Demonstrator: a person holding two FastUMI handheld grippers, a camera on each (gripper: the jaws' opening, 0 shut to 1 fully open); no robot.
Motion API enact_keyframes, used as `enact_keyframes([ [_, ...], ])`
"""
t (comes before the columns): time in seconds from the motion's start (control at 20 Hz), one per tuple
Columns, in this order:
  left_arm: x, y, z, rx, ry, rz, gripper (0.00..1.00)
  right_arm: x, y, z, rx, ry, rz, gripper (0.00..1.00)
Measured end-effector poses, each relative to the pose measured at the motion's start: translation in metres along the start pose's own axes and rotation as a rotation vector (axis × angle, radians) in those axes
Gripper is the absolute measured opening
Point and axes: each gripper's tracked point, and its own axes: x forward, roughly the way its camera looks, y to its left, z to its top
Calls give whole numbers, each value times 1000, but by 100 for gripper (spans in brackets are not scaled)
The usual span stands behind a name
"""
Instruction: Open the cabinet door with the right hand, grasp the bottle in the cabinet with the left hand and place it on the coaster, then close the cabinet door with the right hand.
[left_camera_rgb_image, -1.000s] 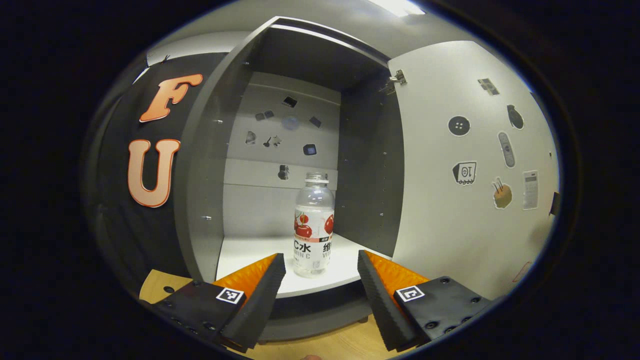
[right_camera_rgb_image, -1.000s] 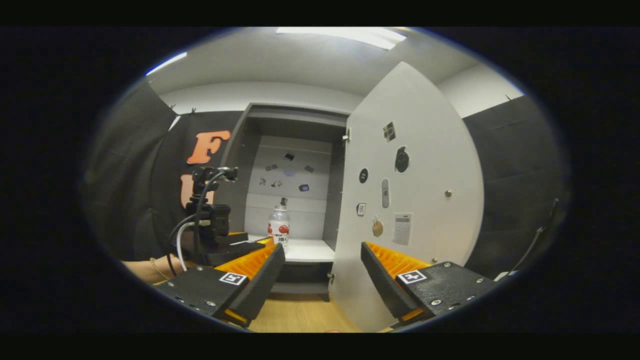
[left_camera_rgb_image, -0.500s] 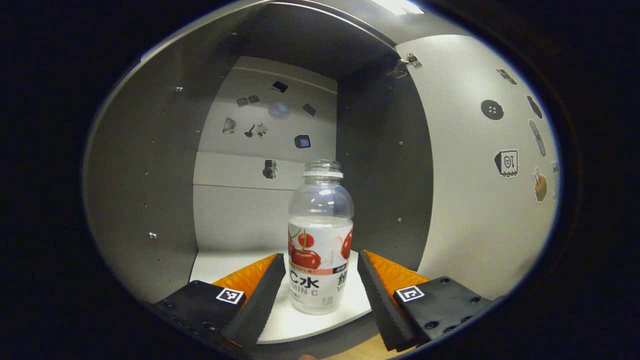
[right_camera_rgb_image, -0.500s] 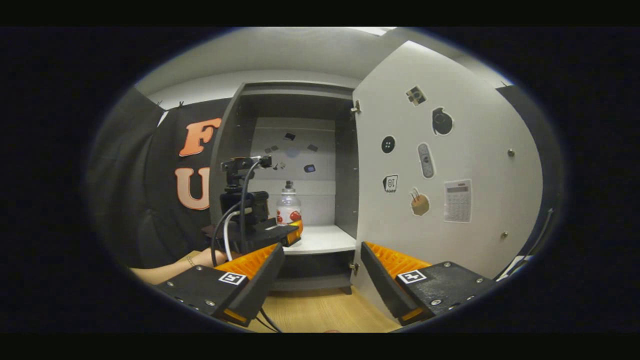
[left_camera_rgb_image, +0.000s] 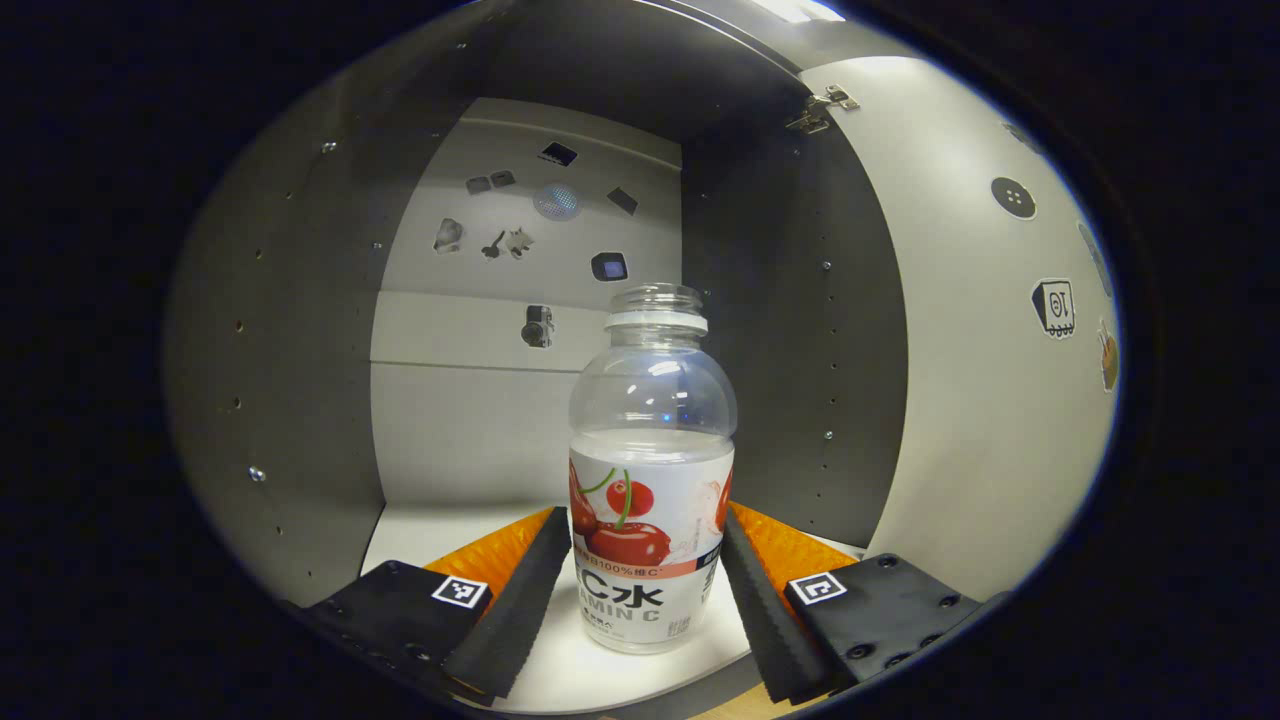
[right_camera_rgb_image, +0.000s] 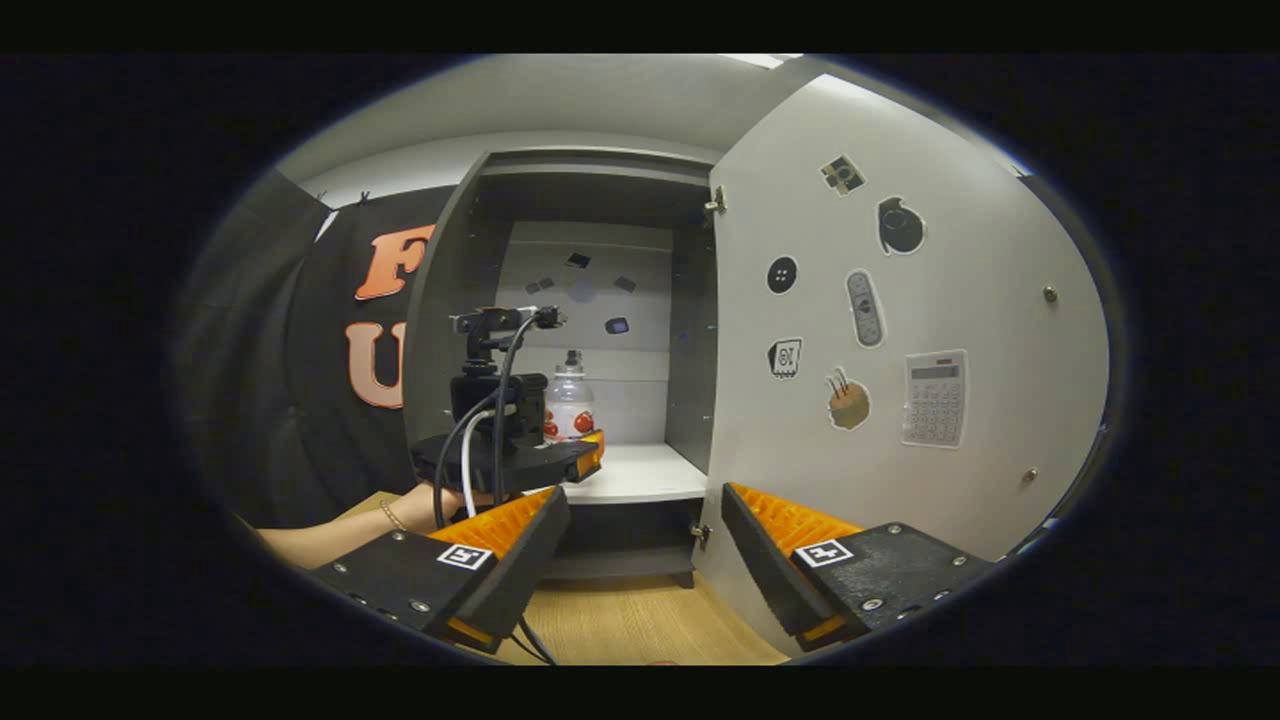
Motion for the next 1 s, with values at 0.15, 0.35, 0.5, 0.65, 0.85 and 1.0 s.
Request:
enact_keyframes([
  [0.15, 0, 1, 1, 24, 5, 12, 85, -3, -6, 1, 6, -5, 4, 94],
  [0.35, -6, 0, 3, 62, 5, 29, 84, -8, -9, 2, 28, -11, 20, 94],
  [0.5, -16, -1, 7, 55, -9, 38, 83, -15, -15, 5, 26, -19, 34, 94],
  [0.65, -35, -3, 11, 45, -25, 49, 84, -24, -15, 6, 27, -28, 56, 94],
  [0.85, -62, -4, 18, 45, -43, 85, 83, -46, -10, 8, 22, -40, 115, 94],
  [1.0, -86, -5, 17, 42, -38, 124, 83, -62, -4, 9, 5, -48, 166, 97],
])
